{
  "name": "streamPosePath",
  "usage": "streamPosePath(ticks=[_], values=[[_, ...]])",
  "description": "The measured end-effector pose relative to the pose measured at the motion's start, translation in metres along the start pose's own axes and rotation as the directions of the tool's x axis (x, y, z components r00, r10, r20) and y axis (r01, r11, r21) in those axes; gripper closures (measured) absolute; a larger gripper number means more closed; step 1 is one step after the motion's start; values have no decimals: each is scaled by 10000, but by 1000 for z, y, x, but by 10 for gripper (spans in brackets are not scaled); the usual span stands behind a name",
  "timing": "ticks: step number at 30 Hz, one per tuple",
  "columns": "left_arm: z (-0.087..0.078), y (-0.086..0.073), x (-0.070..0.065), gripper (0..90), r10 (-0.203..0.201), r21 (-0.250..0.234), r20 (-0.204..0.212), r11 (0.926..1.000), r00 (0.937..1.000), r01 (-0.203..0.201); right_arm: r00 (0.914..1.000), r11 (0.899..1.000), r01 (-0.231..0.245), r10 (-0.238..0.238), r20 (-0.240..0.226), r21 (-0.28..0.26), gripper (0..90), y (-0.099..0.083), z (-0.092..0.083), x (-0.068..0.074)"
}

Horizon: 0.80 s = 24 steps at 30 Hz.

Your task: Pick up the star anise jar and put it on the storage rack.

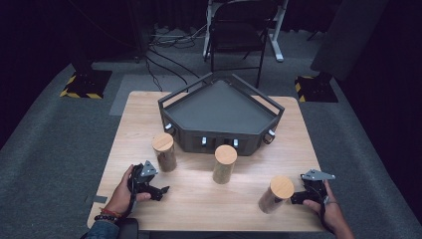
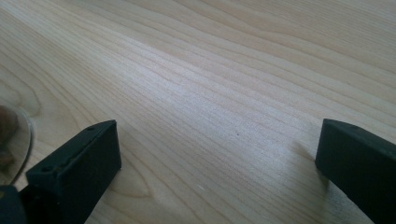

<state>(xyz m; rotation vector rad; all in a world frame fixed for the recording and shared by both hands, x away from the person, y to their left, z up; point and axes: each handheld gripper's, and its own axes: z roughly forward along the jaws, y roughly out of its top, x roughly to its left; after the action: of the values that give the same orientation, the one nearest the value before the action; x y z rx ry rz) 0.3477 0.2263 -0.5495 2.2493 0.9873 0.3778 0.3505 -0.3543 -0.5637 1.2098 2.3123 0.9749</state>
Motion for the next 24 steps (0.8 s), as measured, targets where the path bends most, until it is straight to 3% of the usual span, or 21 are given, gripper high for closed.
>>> streamPosePath(ticks=[7, 10, 24], values=[[-7, 2, 3, 20, -180, -115, -399, 9998, 9990, 176, 10000, 10000, -4, 4, 4, -1, 0, 0, 0, 0], [-9, 3, 5, 20, -455, -337, -489, 9985, 9978, 439, 10000, 10000, -6, 6, 4, 0, 0, 0, 0, 0], [-14, 14, 5, 26, -305, -543, -910, 9982, 9954, 257, 10000, 10000, -9, 9, 5, 2, 0, 0, 0, 0]])
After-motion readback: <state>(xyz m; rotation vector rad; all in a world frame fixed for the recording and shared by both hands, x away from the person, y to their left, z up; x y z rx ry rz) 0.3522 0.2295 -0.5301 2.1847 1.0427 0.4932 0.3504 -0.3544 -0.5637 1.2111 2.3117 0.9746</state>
